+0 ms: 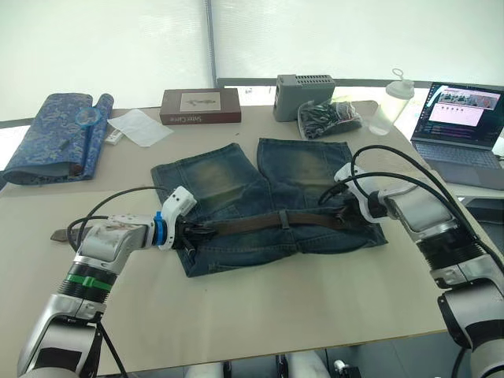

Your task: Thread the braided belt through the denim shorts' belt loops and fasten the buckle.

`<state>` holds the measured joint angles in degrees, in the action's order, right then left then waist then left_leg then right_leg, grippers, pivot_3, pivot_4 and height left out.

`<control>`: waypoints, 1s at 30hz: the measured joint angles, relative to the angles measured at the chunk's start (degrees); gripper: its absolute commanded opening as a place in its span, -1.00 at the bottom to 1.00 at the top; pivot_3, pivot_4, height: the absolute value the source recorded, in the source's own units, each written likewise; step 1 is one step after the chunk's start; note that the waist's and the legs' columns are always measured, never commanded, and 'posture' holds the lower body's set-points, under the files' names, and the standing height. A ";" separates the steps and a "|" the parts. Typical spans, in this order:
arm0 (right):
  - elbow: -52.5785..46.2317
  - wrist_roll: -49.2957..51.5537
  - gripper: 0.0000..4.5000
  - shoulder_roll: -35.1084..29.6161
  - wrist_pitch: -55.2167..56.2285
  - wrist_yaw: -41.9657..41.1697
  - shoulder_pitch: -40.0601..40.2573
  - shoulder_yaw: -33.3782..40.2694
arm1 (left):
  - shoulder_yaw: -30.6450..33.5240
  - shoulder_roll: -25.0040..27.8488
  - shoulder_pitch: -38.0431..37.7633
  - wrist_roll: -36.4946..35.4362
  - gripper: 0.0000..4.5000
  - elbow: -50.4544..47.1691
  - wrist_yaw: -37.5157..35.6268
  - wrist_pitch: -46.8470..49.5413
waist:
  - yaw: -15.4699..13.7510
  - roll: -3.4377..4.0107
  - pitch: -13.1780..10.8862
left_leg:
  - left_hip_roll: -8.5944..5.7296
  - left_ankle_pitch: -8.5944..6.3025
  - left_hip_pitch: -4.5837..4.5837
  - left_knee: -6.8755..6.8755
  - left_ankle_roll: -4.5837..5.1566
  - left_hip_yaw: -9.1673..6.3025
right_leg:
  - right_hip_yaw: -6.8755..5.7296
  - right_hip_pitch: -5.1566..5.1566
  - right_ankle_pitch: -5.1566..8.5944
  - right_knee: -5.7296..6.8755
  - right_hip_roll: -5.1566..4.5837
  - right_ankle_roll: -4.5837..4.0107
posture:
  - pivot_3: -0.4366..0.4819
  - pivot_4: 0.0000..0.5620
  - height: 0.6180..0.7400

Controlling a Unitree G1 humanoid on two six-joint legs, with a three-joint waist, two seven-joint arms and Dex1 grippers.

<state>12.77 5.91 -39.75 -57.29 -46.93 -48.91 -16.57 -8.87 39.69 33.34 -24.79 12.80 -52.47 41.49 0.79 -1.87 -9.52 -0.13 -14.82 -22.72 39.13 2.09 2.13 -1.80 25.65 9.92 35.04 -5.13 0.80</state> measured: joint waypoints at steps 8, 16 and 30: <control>2.92 1.20 -1.00 8.82 7.80 6.67 -4.53 6.80 | 4.59 3.11 7.27 9.50 -0.96 13.49 2.82 -23.69 | 0.03 -0.01 -0.04 | -0.02 0.07 -0.58 0.04 -0.11 0.00 | -0.15 0.61 -0.20 0.07 -0.03 -0.14 | -0.05 -0.47 1.00; -0.90 8.69 -1.00 10.26 26.83 1.95 1.91 16.03 | 11.86 8.75 0.70 10.80 -0.96 5.05 0.23 -36.71 | -0.19 0.03 -0.05 | -0.07 -0.07 -0.88 0.08 0.09 0.03 | -0.20 0.59 -0.22 -0.10 -0.19 0.26 | -0.05 -0.47 1.00; -42.00 24.19 -0.54 -12.67 20.51 -15.98 46.76 23.07 | 24.92 10.32 -50.51 5.63 -0.39 -36.82 -5.08 -33.21 | -1.06 0.19 -0.18 | 0.11 -0.91 -0.12 0.84 0.58 0.18 | -0.19 -0.37 0.62 -0.46 -0.32 0.56 | -0.05 -0.47 1.00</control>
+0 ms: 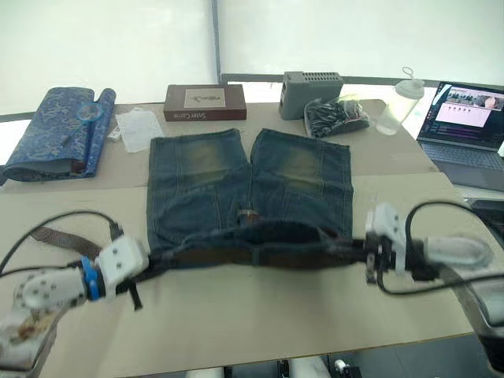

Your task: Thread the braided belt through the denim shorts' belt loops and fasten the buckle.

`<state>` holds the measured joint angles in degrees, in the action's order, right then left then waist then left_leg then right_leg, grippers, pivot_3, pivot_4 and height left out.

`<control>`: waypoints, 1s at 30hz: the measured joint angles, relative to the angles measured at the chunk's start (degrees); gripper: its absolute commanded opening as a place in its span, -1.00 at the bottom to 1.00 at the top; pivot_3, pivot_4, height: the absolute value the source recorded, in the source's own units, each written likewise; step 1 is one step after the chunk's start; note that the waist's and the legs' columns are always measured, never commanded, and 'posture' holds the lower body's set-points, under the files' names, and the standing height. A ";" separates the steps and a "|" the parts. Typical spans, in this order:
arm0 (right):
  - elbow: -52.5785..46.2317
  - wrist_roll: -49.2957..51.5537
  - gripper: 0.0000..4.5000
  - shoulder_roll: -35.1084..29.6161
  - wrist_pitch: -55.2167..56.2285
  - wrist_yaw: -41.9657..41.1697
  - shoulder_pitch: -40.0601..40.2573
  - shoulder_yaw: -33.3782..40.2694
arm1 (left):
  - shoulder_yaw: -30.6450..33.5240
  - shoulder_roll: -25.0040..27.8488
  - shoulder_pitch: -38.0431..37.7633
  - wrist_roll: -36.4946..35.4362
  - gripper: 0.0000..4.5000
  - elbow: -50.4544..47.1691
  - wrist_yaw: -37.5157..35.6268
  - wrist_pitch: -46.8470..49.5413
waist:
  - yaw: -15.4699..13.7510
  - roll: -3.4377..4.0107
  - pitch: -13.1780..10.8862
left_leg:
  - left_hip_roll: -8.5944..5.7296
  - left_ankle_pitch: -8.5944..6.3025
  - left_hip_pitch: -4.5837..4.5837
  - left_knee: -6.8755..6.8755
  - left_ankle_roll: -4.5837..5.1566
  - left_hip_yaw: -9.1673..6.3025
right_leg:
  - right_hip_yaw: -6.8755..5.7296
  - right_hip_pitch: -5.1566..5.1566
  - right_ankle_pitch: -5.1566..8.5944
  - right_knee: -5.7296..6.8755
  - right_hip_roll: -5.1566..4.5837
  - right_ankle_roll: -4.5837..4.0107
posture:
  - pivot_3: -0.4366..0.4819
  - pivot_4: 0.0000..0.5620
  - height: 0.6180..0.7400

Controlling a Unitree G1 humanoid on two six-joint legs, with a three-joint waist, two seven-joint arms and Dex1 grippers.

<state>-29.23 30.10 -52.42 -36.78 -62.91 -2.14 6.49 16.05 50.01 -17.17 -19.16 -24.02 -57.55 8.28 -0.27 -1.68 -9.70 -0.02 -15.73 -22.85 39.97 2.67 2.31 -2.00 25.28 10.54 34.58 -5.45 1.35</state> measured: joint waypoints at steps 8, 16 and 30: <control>-6.13 20.35 -0.08 -5.21 -11.71 -3.39 5.86 13.13 | 17.57 5.10 -4.11 -27.34 0.25 1.01 -5.48 28.85 | 0.21 0.00 -0.01 | 0.74 -0.03 0.67 -0.05 -0.50 0.22 | -0.19 -0.17 0.13 0.47 0.48 -0.13 | -0.05 -0.47 1.00; -2.83 25.28 0.74 -1.17 -13.39 5.06 -10.52 6.18 | 17.67 8.49 13.77 -33.36 0.80 10.53 2.93 38.85 | -0.58 0.00 0.00 | 0.84 0.01 0.76 -0.12 -0.59 0.24 | -0.11 -0.23 0.27 0.49 0.81 -0.58 | -0.05 -0.47 1.00; 21.37 -16.28 0.99 8.35 3.31 13.83 -29.21 -25.50 | -18.22 0.18 37.65 -2.82 1.00 22.88 8.69 23.74 | -0.54 -0.09 0.02 | 0.57 -0.08 0.53 -0.02 -0.61 0.76 | 0.19 -0.05 -0.37 0.38 0.74 -0.61 | -0.05 -0.47 1.00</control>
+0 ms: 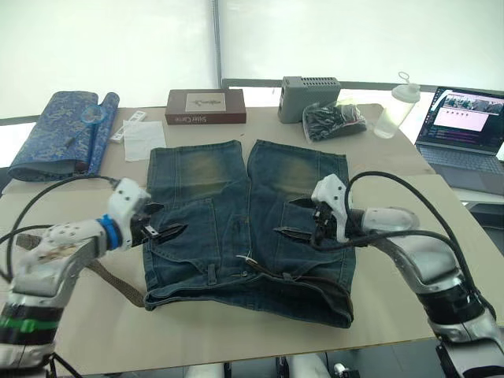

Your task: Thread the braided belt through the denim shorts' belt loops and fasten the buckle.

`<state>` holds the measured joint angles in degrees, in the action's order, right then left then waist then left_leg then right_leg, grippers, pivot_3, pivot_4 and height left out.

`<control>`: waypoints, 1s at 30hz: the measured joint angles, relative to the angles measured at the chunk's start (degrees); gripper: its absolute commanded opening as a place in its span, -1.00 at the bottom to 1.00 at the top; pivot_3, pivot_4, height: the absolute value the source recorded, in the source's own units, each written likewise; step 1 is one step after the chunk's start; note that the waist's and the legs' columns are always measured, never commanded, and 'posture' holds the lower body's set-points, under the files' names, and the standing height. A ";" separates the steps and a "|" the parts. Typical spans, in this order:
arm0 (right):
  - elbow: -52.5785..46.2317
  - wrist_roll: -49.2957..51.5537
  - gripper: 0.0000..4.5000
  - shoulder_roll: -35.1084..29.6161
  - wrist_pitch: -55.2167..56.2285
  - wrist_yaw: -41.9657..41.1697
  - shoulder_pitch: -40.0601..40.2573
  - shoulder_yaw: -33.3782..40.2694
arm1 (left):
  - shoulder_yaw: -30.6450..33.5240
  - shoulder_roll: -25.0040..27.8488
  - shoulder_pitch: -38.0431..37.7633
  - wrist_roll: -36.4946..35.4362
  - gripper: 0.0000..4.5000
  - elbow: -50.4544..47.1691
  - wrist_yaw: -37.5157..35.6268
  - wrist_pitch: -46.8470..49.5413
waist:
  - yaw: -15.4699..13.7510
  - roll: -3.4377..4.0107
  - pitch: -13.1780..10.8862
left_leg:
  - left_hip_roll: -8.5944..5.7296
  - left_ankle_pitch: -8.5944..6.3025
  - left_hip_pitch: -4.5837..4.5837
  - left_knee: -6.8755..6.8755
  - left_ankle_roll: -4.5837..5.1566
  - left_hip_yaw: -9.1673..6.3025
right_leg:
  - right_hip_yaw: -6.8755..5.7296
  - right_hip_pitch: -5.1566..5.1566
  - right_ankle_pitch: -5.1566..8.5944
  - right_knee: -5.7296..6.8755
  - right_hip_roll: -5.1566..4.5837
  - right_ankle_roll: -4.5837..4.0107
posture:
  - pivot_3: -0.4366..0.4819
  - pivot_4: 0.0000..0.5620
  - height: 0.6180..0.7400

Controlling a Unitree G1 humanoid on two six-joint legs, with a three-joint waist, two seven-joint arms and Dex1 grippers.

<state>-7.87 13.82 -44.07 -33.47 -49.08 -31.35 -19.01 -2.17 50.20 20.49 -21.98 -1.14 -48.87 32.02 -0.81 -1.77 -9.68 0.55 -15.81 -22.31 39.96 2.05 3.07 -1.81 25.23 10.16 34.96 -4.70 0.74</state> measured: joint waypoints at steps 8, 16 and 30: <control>13.90 -8.86 0.76 1.09 -0.41 -8.02 -9.08 -7.60 | -10.17 -2.95 8.82 11.32 0.78 15.74 -8.65 -11.21 | 0.47 0.07 0.22 | 0.23 0.00 0.44 -0.02 0.01 0.24 | 0.25 -0.25 0.08 0.07 0.25 0.12 | -0.05 -0.47 1.00; 17.30 -12.16 -0.36 1.78 1.38 -15.61 -10.06 -9.95 | -10.52 -5.60 9.85 12.63 -0.09 20.18 -12.12 -13.74 | -0.01 0.21 1.05 | 0.27 -0.03 1.20 -0.08 0.02 0.11 | 0.32 -0.96 0.31 0.04 0.17 0.45 | -0.05 -0.47 1.00; 29.30 -17.68 -1.00 10.12 5.67 -8.86 -15.34 -7.67 | -5.58 -9.49 8.92 13.03 -0.97 20.25 -6.03 -9.36 | 0.39 0.14 1.55 | 0.30 -0.03 1.19 -0.13 0.02 0.14 | 0.46 -0.85 0.25 0.09 0.21 0.37 | -0.05 -0.47 1.00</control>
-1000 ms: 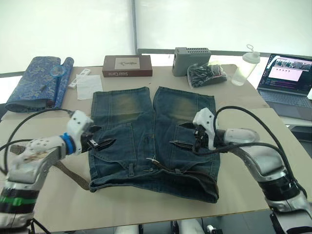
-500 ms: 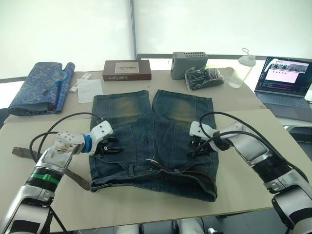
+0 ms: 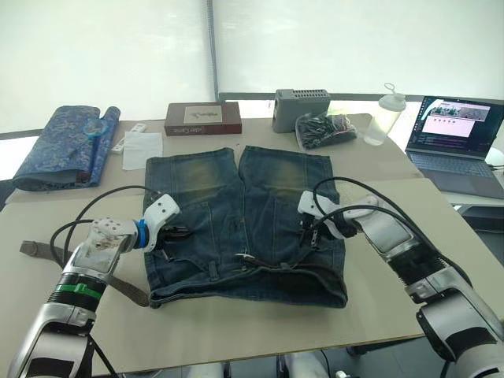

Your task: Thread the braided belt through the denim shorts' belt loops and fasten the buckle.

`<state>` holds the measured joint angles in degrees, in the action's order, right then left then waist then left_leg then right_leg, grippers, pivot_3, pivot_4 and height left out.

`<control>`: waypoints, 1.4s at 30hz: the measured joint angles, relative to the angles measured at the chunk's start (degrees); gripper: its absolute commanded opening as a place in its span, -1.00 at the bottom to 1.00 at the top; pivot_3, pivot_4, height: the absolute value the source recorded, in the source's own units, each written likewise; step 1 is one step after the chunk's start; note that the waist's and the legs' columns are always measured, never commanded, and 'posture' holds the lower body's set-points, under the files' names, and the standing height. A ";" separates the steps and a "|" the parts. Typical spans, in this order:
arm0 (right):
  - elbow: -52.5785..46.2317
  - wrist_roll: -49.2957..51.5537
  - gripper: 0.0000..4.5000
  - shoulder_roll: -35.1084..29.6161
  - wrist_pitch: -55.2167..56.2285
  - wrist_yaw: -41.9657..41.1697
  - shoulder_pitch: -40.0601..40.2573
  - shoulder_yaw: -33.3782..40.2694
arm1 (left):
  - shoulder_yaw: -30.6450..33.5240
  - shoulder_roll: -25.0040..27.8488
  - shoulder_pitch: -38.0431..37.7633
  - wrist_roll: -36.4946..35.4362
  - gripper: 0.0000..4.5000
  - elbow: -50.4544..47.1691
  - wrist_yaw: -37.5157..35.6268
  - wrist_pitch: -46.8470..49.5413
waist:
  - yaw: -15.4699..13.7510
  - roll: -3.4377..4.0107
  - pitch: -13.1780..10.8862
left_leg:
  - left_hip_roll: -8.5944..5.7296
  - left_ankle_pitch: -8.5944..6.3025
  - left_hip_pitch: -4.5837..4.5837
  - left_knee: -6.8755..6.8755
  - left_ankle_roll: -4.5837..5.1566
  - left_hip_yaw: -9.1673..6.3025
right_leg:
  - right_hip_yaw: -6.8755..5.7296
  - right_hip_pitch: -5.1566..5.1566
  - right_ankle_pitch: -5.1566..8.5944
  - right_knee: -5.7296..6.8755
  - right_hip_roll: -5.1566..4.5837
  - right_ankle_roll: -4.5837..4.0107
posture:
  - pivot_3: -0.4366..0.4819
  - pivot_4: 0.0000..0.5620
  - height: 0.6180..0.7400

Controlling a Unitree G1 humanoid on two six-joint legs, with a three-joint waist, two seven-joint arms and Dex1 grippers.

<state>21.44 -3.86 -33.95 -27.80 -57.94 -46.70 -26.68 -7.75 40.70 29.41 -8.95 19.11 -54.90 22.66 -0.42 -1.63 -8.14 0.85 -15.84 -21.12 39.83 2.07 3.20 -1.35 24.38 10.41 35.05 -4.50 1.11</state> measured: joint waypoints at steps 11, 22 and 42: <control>19.43 -4.49 -1.00 6.43 10.30 5.75 -9.44 0.47 | -1.42 -3.39 10.78 5.86 -0.97 16.00 4.59 -8.48 | 0.35 -0.01 -0.05 | -0.08 0.01 -0.65 -0.01 0.01 0.06 | 0.01 0.64 -0.28 0.03 0.03 -0.41 | -0.05 -0.47 1.00; 1.50 4.92 0.21 3.38 6.01 0.58 1.41 12.33 | 14.02 0.64 -1.13 -6.35 0.56 -3.53 3.33 7.46 | 1.44 0.00 -0.07 | -0.03 -0.06 -2.07 0.09 0.12 0.06 | 0.20 1.95 -0.48 0.21 0.00 -0.20 | -0.05 -0.47 1.00; -29.06 27.63 0.96 6.48 10.02 -13.58 8.26 19.76 | 36.54 -15.09 -4.19 15.38 1.00 -47.27 61.86 69.66 | 0.66 -0.67 -0.58 | -0.05 -0.01 -0.71 -0.08 -0.23 0.05 | 0.39 0.84 -0.64 -0.01 0.12 -0.37 | -0.05 -0.47 1.00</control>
<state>-7.63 23.78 -27.47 -17.77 -71.52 -38.44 -6.92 28.79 25.61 25.21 6.42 -28.16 6.96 92.32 0.24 -2.30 -8.71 0.79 -15.85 -21.83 39.74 1.84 3.26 -0.96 25.22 9.77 35.04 -4.37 0.74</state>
